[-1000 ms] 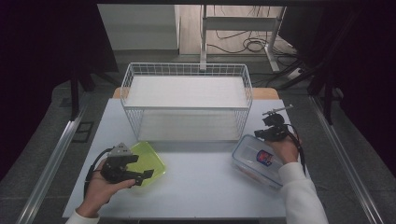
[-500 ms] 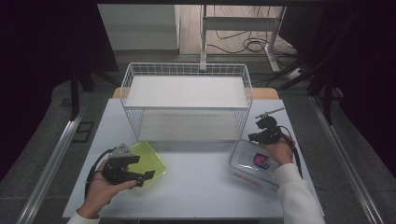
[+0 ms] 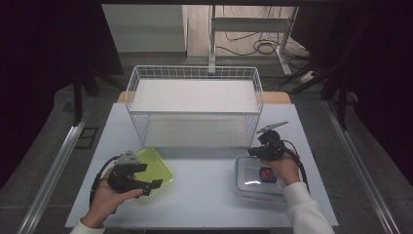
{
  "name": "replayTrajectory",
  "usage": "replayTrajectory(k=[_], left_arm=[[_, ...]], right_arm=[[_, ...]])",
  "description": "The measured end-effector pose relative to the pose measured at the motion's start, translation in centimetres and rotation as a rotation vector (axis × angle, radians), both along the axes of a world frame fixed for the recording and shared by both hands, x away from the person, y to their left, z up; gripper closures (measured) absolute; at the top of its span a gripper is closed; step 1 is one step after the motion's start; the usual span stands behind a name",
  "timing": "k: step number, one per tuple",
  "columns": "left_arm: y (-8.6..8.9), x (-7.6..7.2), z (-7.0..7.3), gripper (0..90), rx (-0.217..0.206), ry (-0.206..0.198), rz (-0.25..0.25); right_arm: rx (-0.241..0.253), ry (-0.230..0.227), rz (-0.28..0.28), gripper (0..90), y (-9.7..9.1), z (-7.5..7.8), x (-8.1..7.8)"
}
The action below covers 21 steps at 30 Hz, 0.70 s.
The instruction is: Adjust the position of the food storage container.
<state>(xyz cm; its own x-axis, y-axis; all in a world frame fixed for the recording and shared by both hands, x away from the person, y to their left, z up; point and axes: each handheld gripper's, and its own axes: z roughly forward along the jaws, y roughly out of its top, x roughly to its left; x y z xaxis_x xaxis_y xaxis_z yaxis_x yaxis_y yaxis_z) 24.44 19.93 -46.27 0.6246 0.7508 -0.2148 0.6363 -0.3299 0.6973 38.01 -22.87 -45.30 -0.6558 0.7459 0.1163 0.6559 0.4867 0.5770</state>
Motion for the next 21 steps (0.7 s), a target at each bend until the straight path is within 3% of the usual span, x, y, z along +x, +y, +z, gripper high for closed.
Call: replayTrajectory(k=[4,5,9,10,11,12,15,16,18,21], left_arm=[[-0.1,0.0,0.0,16.1,-0.008,0.004,0.001],[-0.2,-0.1,0.0,16.1,-0.026,0.008,0.009],[-0.4,-0.1,0.0,17.3,-0.052,0.012,0.006],[-0.5,-0.1,0.0,17.3,-0.05,0.011,0.006],[-0.6,-0.2,0.0,17.3,-0.047,0.011,0.004],[-0.7,-0.2,0.1,17.3,-0.045,0.01,0.005],[-0.9,0.0,0.1,17.4,-0.039,0.011,0.008],[-1.0,0.1,0.2,17.4,-0.039,0.012,0.008],[-1.2,0.1,0.2,17.3,-0.038,0.015,0.007],[-1.6,0.2,0.0,17.1,-0.017,0.011,-0.001]], right_arm=[[0.014,-0.033,0.005,89.9,-0.3,0.4,-0.6],[0.031,-0.05,0.003,89.9,-0.7,0.7,-1.0],[0.044,-0.155,-0.061,89.9,-3.8,2.9,-3.4],[0.054,-0.18,-0.087,89.9,-5.0,3.3,-4.1],[0.066,-0.212,-0.149,89.9,-7.6,3.9,-5.8],[0.066,-0.212,-0.149,89.9,-7.6,3.9,-5.8],[0.07,-0.197,-0.24,89.9,-12.3,3.3,-8.4],[0.07,-0.197,-0.24,89.9,-12.3,3.3,-8.4],[0.014,-0.165,-0.266,89.9,-13.9,2.3,-9.2],[0.0,-0.125,-0.286,89.9,-14.8,1.3,-9.1]])
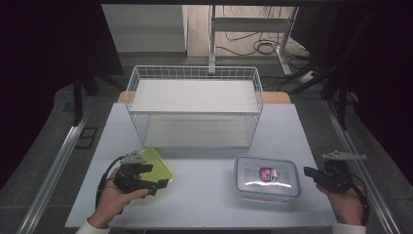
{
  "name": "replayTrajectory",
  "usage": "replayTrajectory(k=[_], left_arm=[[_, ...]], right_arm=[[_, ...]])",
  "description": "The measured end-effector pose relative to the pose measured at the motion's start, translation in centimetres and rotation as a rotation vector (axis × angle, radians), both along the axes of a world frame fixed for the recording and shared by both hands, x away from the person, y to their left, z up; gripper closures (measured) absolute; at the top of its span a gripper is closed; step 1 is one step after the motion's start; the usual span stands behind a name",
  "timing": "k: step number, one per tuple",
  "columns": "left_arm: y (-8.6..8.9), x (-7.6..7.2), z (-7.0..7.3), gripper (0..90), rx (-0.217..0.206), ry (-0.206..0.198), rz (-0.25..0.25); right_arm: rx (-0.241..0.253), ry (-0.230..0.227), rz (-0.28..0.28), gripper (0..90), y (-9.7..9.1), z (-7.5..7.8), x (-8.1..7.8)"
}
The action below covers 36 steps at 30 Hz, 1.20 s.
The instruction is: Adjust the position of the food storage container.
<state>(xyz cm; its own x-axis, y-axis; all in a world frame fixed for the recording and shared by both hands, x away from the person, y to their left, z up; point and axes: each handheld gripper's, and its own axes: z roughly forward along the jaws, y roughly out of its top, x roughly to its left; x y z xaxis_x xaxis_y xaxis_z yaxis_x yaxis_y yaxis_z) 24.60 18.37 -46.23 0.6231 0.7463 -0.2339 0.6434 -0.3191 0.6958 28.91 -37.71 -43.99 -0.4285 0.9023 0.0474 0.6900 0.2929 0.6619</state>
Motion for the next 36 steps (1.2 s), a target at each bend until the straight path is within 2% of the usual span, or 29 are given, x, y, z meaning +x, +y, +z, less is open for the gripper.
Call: replayTrajectory(k=[1,4,5,7,8,10,11,18,23,26,29,36], left_arm=[[-0.1,0.0,0.0,17.1,0.009,0.0,-0.002],[-0.1,0.1,-0.2,17.2,0.01,0.006,-0.005],[0.0,0.1,-0.3,17.2,0.009,0.009,-0.004],[0.1,0.1,-0.4,17.2,0.009,0.011,-0.003],[0.1,0.0,-0.4,17.2,0.009,0.011,-0.003],[0.1,0.0,-0.4,17.1,0.012,0.009,-0.003],[0.2,-0.1,-0.4,16.9,0.017,0.007,-0.003],[0.1,0.0,-0.5,16.8,0.014,0.009,-0.006],[0.1,0.1,-0.5,16.7,0.014,0.008,-0.005],[0.1,0.1,-0.5,16.5,0.01,0.007,-0.003],[0.2,0.1,-0.5,16.4,0.011,0.008,-0.002],[0.5,0.2,-0.5,16.3,0.007,0.005,0.005]], right_arm=[[-0.007,0.031,-0.018,89.9,-0.4,-0.7,0.4],[-0.001,0.057,-0.022,89.9,-0.5,-1.4,0.9],[-0.018,0.076,-0.015,89.9,-0.1,-1.9,1.5],[-0.023,0.082,-0.013,89.9,0.1,-2.1,1.6],[-0.043,0.091,-0.014,89.8,0.7,-2.3,2.1],[-0.054,0.091,-0.009,89.9,0.9,-2.4,2.2],[-0.076,0.096,-0.016,89.9,1.4,-2.5,2.5],[-0.104,0.08,-0.021,89.9,2.0,-2.4,2.5],[-0.095,0.08,-0.005,89.9,2.6,-2.5,2.5],[-0.096,0.071,0.011,89.9,3.7,-2.6,2.3],[-0.08,0.071,0.047,89.9,5.1,-2.8,1.9],[-0.083,0.074,0.12,89.9,8.2,-3.2,1.2]])
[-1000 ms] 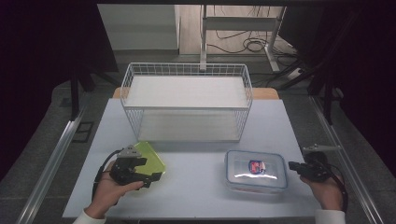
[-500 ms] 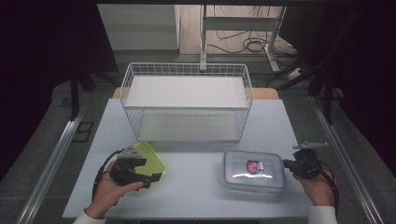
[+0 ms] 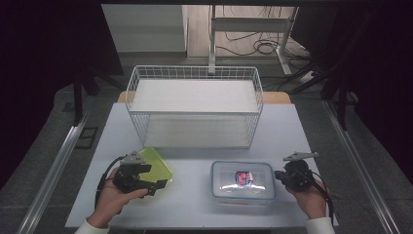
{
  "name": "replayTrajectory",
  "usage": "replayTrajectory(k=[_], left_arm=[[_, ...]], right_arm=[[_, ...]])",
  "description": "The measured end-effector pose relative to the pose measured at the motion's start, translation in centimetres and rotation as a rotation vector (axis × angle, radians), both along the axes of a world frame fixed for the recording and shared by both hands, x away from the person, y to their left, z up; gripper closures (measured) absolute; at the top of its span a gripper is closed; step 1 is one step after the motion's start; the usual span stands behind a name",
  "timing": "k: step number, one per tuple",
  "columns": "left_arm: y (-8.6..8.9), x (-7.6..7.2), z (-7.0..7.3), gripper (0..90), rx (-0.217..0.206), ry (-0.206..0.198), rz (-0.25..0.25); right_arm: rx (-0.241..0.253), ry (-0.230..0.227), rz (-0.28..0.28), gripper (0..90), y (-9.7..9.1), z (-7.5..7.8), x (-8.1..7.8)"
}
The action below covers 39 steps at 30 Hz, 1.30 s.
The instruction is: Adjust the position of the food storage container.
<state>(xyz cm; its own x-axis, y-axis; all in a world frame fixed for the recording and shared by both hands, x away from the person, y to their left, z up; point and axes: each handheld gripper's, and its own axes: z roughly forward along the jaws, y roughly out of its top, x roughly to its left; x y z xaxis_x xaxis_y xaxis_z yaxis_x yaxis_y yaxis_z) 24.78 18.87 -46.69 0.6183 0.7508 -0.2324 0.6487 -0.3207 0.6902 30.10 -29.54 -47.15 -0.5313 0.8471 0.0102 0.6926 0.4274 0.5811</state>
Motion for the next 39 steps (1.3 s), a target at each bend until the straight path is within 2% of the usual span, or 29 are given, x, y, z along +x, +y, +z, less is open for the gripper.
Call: replayTrajectory(k=[6,9,14,15,17,20,22,23,24,25,28,30,31,32,34,35,36,37,39], left_arm=[[-0.1,0.1,-0.1,16.3,-0.002,0.002,0.0],[-0.4,0.2,0.0,16.3,-0.006,0.001,-0.007],[-0.7,0.4,0.1,15.9,-0.025,-0.002,-0.017],[-0.8,0.3,0.0,15.9,-0.029,-0.002,-0.019],[-0.9,0.3,0.0,15.9,-0.033,0.003,-0.022],[-0.9,0.1,-0.1,17.6,-0.05,0.017,-0.031],[-0.6,-0.4,0.2,17.6,-0.061,0.003,-0.008],[-0.6,-0.4,0.2,17.4,-0.061,0.003,-0.008],[-0.5,-0.4,0.4,17.0,-0.076,-0.006,0.013],[-0.5,-0.4,0.4,16.9,-0.076,-0.006,0.013],[-0.8,-0.4,0.7,16.6,-0.08,-0.021,0.031],[-1.1,-0.4,0.7,17.1,-0.078,-0.021,0.032],[-1.3,-0.4,0.8,18.1,-0.078,-0.021,0.029],[-1.4,-0.4,0.8,18.1,-0.08,-0.021,0.028],[-1.7,-0.3,1.0,17.5,-0.089,-0.021,0.049],[-1.9,-0.1,1.2,17.2,-0.1,-0.014,0.049],[-2.0,0.0,1.2,16.8,-0.099,-0.014,0.046],[-2.0,0.0,1.2,16.5,-0.099,-0.014,0.046],[-2.4,0.0,1.3,16.5,-0.099,-0.012,0.043]], right_arm=[[-0.007,0.0,0.015,89.9,1.0,-0.1,-0.3],[-0.02,0.003,0.027,89.9,2.1,-0.3,-0.5],[-0.025,-0.021,0.049,89.9,4.0,-0.6,-0.8],[-0.023,-0.044,0.062,89.8,4.5,-0.6,-0.7],[-0.022,-0.058,0.065,89.8,4.6,-0.6,-0.8],[0.013,-0.068,0.072,89.9,4.5,-0.9,-0.8],[0.06,-0.088,0.063,89.8,3.7,-0.4,-1.0],[0.06,-0.088,0.063,89.8,3.7,-0.4,-1.0],[0.083,-0.098,0.054,89.7,3.2,0.0,-1.2],[0.096,-0.098,0.051,89.7,3.0,0.1,-1.3],[0.11,-0.097,0.05,89.4,2.6,0.3,-1.6],[0.108,-0.105,0.049,83.1,2.3,0.3,-2.0],[0.121,-0.136,0.029,76.1,1.9,0.5,-2.4],[0.121,-0.136,0.029,76.1,1.9,0.5,-2.4],[0.148,-0.128,0.015,62.5,1.4,0.6,-2.5],[0.178,-0.109,0.004,48.4,1.0,0.7,-2.6],[0.184,-0.109,0.0,43.1,0.8,0.8,-2.7],[0.184,-0.109,0.0,43.1,0.8,0.8,-2.7],[0.192,-0.094,-0.01,32.9,0.7,0.9,-2.8]])
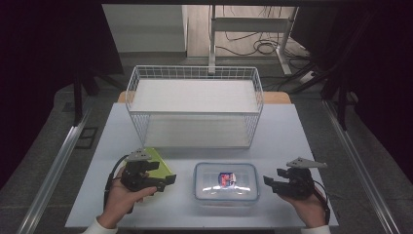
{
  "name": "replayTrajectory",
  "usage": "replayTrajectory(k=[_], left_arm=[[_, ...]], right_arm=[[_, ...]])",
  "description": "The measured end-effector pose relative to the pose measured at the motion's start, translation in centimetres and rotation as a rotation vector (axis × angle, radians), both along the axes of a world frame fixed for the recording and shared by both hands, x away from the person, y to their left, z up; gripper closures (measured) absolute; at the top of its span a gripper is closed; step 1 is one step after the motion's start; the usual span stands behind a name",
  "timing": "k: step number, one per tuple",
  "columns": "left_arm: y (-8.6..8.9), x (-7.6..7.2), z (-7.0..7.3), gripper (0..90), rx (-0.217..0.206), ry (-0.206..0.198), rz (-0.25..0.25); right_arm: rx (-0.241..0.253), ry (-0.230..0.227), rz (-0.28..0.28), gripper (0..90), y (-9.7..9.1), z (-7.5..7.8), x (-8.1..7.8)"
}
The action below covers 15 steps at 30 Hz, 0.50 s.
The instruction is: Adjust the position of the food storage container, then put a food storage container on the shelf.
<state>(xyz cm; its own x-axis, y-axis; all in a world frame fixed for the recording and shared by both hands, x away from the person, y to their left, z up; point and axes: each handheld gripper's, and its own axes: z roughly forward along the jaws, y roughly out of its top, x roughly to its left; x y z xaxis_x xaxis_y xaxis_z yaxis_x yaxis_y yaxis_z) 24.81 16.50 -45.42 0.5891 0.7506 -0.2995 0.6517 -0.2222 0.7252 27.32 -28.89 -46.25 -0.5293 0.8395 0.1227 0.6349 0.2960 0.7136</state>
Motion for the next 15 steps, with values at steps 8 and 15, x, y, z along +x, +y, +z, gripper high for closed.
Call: replayTrajectory(k=[8,15], left_arm=[[-1.0,0.1,-0.1,13.3,0.0,0.043,-0.028],[-3.2,0.6,-0.2,14.5,-0.012,0.07,-0.078]], right_arm=[[0.061,0.043,-0.031,22.1,0.3,0.5,-0.1],[0.129,0.061,0.007,20.5,0.3,0.5,0.1]])
